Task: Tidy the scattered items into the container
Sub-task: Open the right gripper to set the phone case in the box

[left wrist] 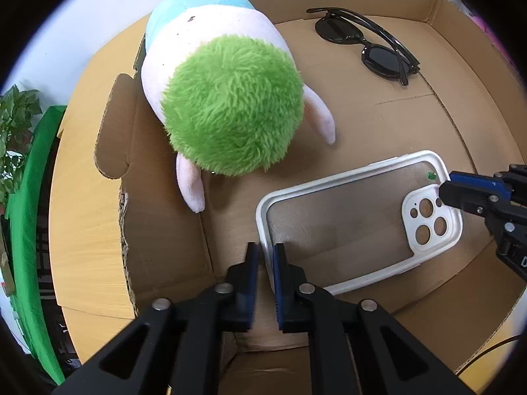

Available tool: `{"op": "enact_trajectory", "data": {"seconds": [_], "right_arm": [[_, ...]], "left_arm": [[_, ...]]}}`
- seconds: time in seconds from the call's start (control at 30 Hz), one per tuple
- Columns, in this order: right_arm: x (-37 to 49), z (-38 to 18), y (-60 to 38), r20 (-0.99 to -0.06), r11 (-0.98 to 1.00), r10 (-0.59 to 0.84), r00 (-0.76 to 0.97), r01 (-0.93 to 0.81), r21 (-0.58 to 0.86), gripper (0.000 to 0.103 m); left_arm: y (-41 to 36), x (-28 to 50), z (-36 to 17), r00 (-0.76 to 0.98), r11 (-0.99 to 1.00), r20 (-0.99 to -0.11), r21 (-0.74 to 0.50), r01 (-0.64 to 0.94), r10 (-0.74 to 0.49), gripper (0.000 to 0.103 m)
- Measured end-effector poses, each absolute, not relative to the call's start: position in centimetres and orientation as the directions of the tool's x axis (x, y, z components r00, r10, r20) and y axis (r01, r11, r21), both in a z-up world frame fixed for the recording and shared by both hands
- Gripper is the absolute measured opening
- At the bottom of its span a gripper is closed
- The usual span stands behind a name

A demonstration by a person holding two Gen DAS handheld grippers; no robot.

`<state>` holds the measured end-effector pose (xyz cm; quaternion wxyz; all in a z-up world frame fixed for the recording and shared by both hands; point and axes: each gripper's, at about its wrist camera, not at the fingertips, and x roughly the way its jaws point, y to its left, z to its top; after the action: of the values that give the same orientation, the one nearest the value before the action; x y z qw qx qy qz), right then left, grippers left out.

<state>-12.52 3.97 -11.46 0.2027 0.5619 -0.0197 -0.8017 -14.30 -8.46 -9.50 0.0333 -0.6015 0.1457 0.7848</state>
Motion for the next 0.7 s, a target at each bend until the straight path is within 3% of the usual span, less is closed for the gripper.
{"op": "enact_trajectory", "data": {"seconds": [0.07,0.1,0.17,0.3,0.43,0.5,0.57,0.6,0.7], "right_arm": [[-12.4,-11.3,4.2,-0.888,-0.909,-0.367,-0.279,0.311,0.278,0.033],[-12.3,-11.1,4.3,-0.881,-0.908,-0.374,-0.289,0.307,0.285,0.040],[-12.0,-10.6,4.8,-0.866,-0.906,-0.392,-0.310,0.292,0.306,0.064],[-10.4,-8.6,5.8,-0.836,-0.907,-0.399,-0.377,0.293,0.301,0.070],[-7.8,-6.2,7.4,-0.785,-0.914,-0.393,-0.479,0.295,0.277,0.084],[-6.2,-5.1,8.1,-0.756,-0.920,-0.380,-0.533,0.303,0.249,0.090],[-4.1,-3.9,8.5,-0.720,-0.930,-0.349,-0.599,0.313,0.191,0.094],[-3.4,-3.6,8.6,-0.710,-0.932,-0.343,-0.615,0.317,0.175,0.094],[-1.5,-3.0,9.2,-0.698,-0.938,-0.314,-0.644,0.323,0.125,0.095]], "left_arm": [[-8.5,-14.1,-9.3,-0.286,-0.955,-0.950,0.196,-0.224,-0.127,0.025],[-8.6,-14.1,-9.0,-0.294,-0.956,-0.948,0.192,-0.221,-0.123,0.025],[-8.6,-14.0,-8.4,-0.309,-0.959,-0.944,0.187,-0.213,-0.116,0.026],[-8.8,-12.7,-6.2,-0.373,-0.959,-0.922,0.192,-0.210,-0.103,0.033],[-7.9,-10.4,-2.9,-0.485,-0.976,-0.874,0.136,-0.172,-0.036,0.038],[-7.6,-8.4,-0.9,-0.568,-0.983,-0.823,0.121,-0.135,-0.023,0.048],[-6.7,-5.3,1.1,-0.686,-0.992,-0.727,0.105,-0.067,-0.031,0.077],[-6.2,-3.4,1.8,-0.738,-0.997,-0.675,0.061,-0.048,-0.006,0.083],[-5.3,0.1,2.3,-0.804,-0.994,-0.585,-0.096,-0.061,0.106,0.084]]}}
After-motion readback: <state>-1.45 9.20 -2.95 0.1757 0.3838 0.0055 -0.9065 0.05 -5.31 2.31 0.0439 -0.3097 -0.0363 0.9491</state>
